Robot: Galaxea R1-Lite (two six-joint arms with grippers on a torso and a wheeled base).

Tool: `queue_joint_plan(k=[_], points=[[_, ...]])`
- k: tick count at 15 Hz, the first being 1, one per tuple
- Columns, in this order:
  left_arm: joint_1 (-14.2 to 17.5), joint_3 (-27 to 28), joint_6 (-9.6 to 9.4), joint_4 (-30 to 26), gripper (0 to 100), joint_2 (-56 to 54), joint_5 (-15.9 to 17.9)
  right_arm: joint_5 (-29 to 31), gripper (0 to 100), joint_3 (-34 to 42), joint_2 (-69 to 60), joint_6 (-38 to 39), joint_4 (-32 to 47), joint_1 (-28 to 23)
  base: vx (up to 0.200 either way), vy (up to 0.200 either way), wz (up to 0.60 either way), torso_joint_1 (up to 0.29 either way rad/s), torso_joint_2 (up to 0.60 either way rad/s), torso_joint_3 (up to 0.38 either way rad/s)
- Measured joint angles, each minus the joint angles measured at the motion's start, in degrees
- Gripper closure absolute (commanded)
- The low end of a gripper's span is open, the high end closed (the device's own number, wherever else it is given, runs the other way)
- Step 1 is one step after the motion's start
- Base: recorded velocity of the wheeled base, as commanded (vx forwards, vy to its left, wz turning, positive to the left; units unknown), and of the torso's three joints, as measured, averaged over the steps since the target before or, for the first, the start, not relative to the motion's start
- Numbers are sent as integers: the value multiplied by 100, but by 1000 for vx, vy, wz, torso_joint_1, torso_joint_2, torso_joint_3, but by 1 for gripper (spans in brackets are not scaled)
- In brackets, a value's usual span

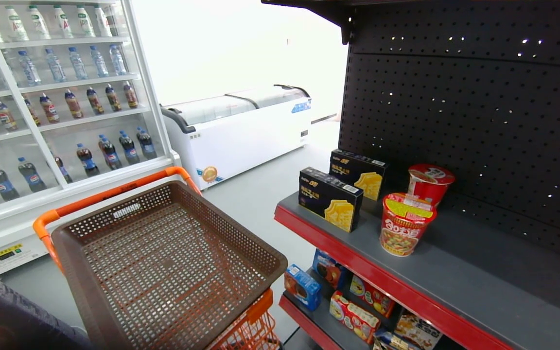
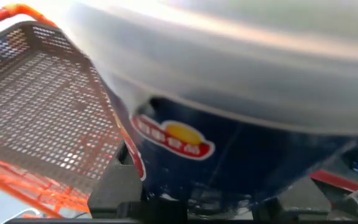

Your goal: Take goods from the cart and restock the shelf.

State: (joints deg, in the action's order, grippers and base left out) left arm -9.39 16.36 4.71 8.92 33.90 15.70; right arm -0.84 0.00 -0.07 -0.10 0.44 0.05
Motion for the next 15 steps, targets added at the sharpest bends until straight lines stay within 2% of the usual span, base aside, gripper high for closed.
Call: queue_joint_plan(k=[2, 7, 10, 15], points=[[16, -35, -13, -9, 100, -26, -112, -2, 0, 0, 0, 2, 5, 5, 0, 0, -600, 10, 5, 2], [27, -223, -2, -17, 100, -149, -137, -5, 0, 0, 0, 2, -1, 5, 0, 0, -600, 1, -1, 3], [33, -286, 110, -26, 100, -238, -161, -5, 0, 0, 0, 5, -4, 2, 0, 0, -600, 6, 2, 4], [35, -394, 185, -17, 100, -332, -322, -2, 0, 0, 0, 2, 0, 0, 0, 0, -600, 4, 5, 2]])
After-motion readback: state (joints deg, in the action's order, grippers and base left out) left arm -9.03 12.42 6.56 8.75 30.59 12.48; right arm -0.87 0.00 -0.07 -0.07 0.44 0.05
